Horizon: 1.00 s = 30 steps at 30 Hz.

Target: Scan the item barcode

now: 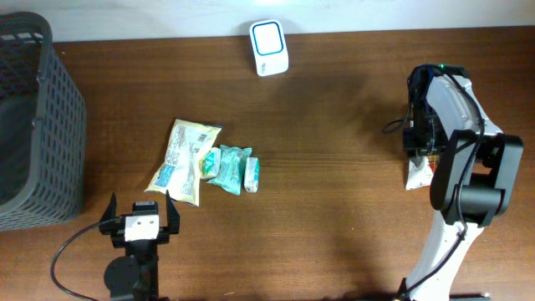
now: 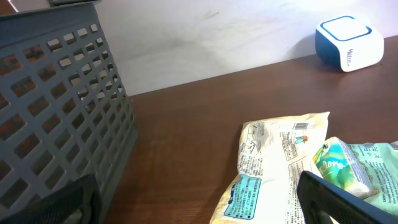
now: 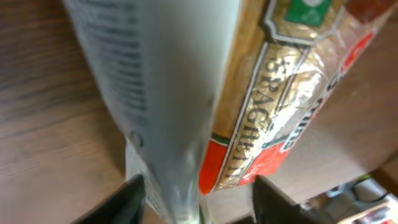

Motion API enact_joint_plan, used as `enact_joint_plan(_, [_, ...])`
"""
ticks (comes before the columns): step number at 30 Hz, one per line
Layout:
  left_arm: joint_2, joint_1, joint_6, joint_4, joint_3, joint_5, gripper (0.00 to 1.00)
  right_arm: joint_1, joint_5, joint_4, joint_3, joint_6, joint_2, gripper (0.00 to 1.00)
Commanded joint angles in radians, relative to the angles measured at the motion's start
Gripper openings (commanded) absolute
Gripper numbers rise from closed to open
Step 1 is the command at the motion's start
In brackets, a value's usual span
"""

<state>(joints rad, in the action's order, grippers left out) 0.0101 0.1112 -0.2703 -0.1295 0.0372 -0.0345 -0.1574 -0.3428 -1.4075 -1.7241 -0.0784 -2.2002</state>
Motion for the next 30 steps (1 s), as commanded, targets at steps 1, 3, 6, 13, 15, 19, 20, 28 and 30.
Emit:
enact_joint_plan(1, [-0.005, 0.005, -0.015, 0.002, -0.005, -0.004, 0.99, 0.002, 0.095, -0.026, -0.062, 0.000, 0.029, 0.57])
enact_joint_plan(3, [-0.005, 0.005, -0.015, 0.002, -0.005, -0.004, 0.99, 0.028, 0.211, -0.095, -0.156, 0.000, 0.029, 0.57])
enact_joint_plan(6, [-0.005, 0.005, -0.015, 0.002, -0.005, -0.004, 0.99, 0.107, 0.399, -0.197, -0.322, 0.000, 0.029, 0.57])
enact_joint_plan(13, [-0.005, 0.005, -0.015, 0.002, -0.005, -0.004, 0.99, 0.425, 0.653, -0.006, -0.331, -0.095, 0.025, 0.51])
enact_joint_plan(15, [-0.005, 0.005, -0.016, 0.002, -0.005, -0.004, 0.99, 0.540, 0.647, 0.055, -0.327, -0.147, 0.011, 0.46])
enact_joint_plan(19, [-0.005, 0.005, -0.015, 0.002, -0.005, -0.004, 0.99, 0.743, 0.646, 0.158, -0.327, -0.257, -0.050, 0.39])
enact_joint_plan(20, [-0.005, 0.005, -0.015, 0.002, -0.005, -0.004, 0.99, 0.775, 0.646, 0.177, -0.327, -0.275, -0.060, 0.36])
enact_joint_plan(28, [-0.005, 0.005, -0.015, 0.002, -0.005, -0.004, 0.99, 0.882, 0.536, 0.207, -0.291, -0.375, -0.126, 0.04])
enact_joint_plan(30, [-0.005, 0.005, -0.015, 0.002, -0.005, -0.004, 0.99, 0.858, 0.512, 0.179, -0.277, -0.371, -0.126, 0.04])
